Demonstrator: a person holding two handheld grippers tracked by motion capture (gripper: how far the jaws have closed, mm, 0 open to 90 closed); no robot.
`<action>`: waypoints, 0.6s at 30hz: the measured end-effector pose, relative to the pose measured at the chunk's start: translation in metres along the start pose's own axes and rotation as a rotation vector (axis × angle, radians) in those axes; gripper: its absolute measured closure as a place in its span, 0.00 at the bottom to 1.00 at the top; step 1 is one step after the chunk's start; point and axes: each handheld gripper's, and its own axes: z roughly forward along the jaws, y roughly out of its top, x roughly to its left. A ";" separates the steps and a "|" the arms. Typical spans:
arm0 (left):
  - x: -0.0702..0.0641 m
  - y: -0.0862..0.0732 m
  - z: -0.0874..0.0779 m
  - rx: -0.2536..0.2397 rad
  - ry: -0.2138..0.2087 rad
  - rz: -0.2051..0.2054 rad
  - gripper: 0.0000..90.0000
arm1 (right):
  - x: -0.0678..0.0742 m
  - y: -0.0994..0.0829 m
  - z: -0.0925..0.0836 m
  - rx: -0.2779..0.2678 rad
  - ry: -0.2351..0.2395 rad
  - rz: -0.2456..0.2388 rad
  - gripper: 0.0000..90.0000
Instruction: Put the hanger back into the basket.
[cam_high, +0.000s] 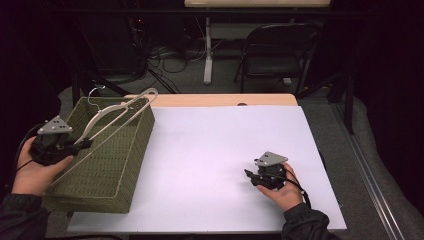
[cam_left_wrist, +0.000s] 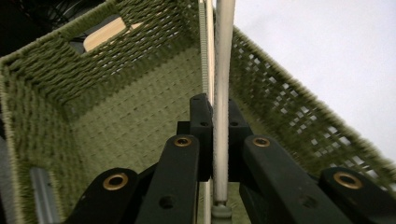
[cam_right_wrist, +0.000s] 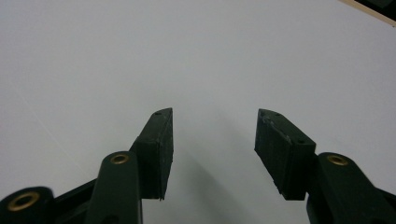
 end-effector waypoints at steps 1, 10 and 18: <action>0.002 -0.001 0.000 -0.001 0.003 -0.004 0.97 | 0.000 0.000 0.000 0.002 0.000 0.000 0.52; 0.024 -0.014 0.003 0.019 0.006 -0.014 0.97 | 0.000 0.000 0.000 0.010 -0.003 -0.002 0.52; 0.035 -0.029 0.004 0.016 -0.012 -0.031 0.97 | 0.001 0.000 0.001 -0.003 -0.001 -0.002 0.52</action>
